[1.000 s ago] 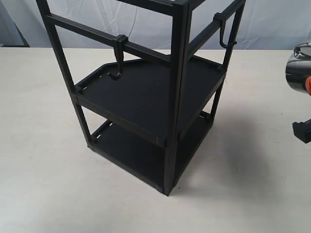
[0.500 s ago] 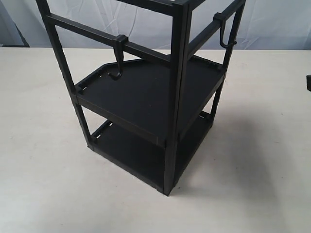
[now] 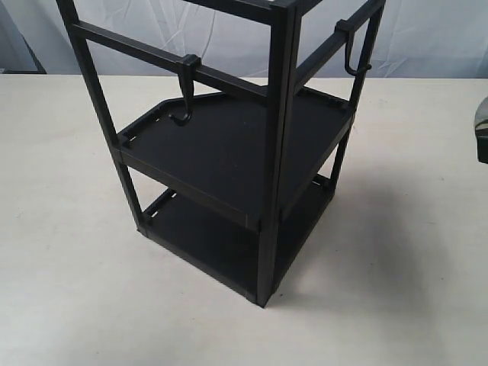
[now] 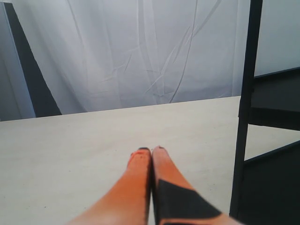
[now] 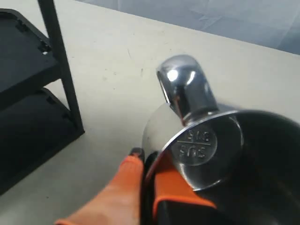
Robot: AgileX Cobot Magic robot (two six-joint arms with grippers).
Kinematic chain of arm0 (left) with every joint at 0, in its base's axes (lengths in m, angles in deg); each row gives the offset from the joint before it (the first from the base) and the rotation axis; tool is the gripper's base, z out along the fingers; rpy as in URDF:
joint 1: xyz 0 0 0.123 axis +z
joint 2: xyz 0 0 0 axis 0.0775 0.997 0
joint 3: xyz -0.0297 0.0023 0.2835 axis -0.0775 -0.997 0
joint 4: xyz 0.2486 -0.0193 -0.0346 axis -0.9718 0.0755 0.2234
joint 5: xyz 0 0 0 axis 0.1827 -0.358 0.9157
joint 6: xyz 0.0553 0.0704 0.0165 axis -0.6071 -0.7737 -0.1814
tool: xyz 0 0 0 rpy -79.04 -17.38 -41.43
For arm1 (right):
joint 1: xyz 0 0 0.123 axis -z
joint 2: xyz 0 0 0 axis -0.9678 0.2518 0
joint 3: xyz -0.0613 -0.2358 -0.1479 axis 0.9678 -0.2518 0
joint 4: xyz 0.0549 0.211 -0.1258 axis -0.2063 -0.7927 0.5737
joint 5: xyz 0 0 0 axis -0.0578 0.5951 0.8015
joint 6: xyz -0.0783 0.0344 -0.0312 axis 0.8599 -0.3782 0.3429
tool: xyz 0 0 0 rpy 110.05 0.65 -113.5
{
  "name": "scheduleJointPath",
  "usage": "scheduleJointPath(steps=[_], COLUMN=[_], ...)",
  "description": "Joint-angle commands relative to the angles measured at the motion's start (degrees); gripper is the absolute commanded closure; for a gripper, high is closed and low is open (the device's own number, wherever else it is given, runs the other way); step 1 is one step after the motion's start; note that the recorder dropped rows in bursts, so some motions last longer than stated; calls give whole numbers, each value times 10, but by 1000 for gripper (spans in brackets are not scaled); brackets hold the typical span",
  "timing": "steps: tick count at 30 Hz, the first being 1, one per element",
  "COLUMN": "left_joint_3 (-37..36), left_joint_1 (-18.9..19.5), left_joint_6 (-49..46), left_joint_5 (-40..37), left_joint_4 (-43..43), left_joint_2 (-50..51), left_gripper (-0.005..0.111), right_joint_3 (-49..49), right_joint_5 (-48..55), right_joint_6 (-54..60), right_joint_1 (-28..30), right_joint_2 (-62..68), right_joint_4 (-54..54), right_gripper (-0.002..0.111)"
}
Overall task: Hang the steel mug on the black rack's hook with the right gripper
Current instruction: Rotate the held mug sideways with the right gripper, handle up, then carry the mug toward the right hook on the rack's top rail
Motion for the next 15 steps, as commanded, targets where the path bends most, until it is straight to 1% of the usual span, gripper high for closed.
scheduleJointPath(steps=[1,3,6,10,13,15], left_joint_3=[0,0,0,0,0,0], left_joint_1=[-3,-3,-3,-3,-3,-3], left_joint_6=[1,1,1,1,1,1], left_joint_5=[3,3,3,3,3,3], left_joint_4=[0,0,0,0,0,0], left_joint_2=[-3,-3,-3,-3,-3,-3], left_gripper=[105,105,105,105,105,105], right_joint_3=[5,5,4,-30,-60,-72], right_joint_5=[-48,-63,-63,-81,-82,-51], right_joint_6=[-173,-303,-468,-634,-789,-888], right_joint_1=[-75,-112,-167,-241,-299,-328], right_joint_2=[-16,-20,-20,-14,2,18], right_joint_4=[139,256,395,526,688,767], right_gripper=[109,109,109,109,109,109])
